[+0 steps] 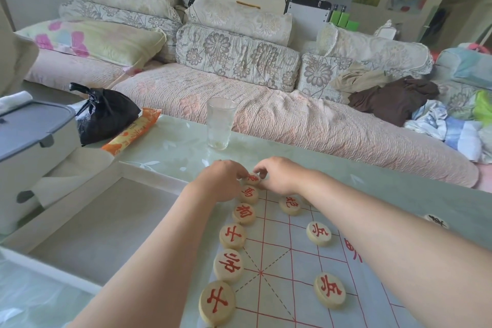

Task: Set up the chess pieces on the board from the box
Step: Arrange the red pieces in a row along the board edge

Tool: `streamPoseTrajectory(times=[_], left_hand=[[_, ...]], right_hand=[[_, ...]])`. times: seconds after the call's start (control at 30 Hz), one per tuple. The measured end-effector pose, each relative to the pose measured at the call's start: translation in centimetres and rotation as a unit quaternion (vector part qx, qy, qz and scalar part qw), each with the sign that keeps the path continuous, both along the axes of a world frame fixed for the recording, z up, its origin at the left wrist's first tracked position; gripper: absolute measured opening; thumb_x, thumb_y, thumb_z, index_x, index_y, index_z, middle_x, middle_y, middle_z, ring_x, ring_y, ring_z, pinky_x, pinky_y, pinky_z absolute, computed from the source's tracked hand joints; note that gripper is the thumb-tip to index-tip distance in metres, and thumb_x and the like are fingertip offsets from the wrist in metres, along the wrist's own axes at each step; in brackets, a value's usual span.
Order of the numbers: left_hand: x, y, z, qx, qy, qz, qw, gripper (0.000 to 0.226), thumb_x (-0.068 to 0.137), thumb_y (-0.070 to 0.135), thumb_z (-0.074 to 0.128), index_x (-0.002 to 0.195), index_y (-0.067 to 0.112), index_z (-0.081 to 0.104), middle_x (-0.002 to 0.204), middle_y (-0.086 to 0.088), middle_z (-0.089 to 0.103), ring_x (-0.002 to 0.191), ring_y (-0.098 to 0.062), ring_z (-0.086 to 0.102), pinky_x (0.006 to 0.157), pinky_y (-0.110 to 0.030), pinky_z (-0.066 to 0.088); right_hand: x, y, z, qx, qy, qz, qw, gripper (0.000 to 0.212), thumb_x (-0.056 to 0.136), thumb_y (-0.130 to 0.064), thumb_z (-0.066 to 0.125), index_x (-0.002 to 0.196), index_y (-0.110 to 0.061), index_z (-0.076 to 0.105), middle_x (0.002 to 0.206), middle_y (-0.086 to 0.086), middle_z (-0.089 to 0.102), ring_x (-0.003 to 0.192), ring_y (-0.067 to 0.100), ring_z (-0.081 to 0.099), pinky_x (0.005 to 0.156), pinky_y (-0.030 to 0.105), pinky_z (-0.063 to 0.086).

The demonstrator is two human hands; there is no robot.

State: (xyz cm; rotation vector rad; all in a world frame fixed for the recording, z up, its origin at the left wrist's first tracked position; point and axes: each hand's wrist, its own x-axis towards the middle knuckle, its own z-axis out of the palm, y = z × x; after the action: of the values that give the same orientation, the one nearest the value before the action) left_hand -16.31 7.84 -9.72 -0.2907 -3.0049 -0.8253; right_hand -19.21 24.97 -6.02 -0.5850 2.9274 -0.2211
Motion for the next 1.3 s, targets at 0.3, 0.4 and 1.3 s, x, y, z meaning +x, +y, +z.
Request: streamPoseTrajectory(times=[0.3,0.4,1.3], left_hand=[[0.9,-0.6,1.8,0.008,0.026,-0.009,1.000,0.032,0.088,0.015,0.056,0.117,0.026,0.059,0.107,0.006,0.060,0.096,-0.014,0.054,0.087,-0.027,0.046],[1.7,-0.7,2.0,0.012,0.022,-0.013,1.000,0.024,0.084,0.023,0.065,0.108,0.027,0.063,0.100,0.010,0.063,0.093,-0.013,0.058,0.086,-0.029,0.050],[1.9,-0.7,-0.2,0.022,0.013,-0.007,1.000,0.029,0.085,0.029,0.069,0.114,0.026,0.066,0.108,0.007,0.065,0.101,-0.014,0.060,0.091,-0.029,0.049]], right_hand=[[2.5,0.6,1.1,-0.046,0.041,-0.027,0.998,0.028,0.089,-0.029,0.065,0.117,-0.034,0.061,0.110,-0.014,0.062,0.105,0.012,0.058,0.091,0.033,0.049],[3.9,0.5,0.4,-0.044,0.029,-0.025,0.998,0.029,0.087,-0.028,0.066,0.115,-0.034,0.063,0.109,-0.013,0.064,0.105,0.012,0.058,0.091,0.033,0.049],[6.0,0.1,-1.2,-0.080,0.037,-0.060,0.994,0.025,0.088,-0.042,0.064,0.113,-0.040,0.068,0.109,-0.009,0.066,0.101,0.018,0.061,0.080,0.032,0.051]])
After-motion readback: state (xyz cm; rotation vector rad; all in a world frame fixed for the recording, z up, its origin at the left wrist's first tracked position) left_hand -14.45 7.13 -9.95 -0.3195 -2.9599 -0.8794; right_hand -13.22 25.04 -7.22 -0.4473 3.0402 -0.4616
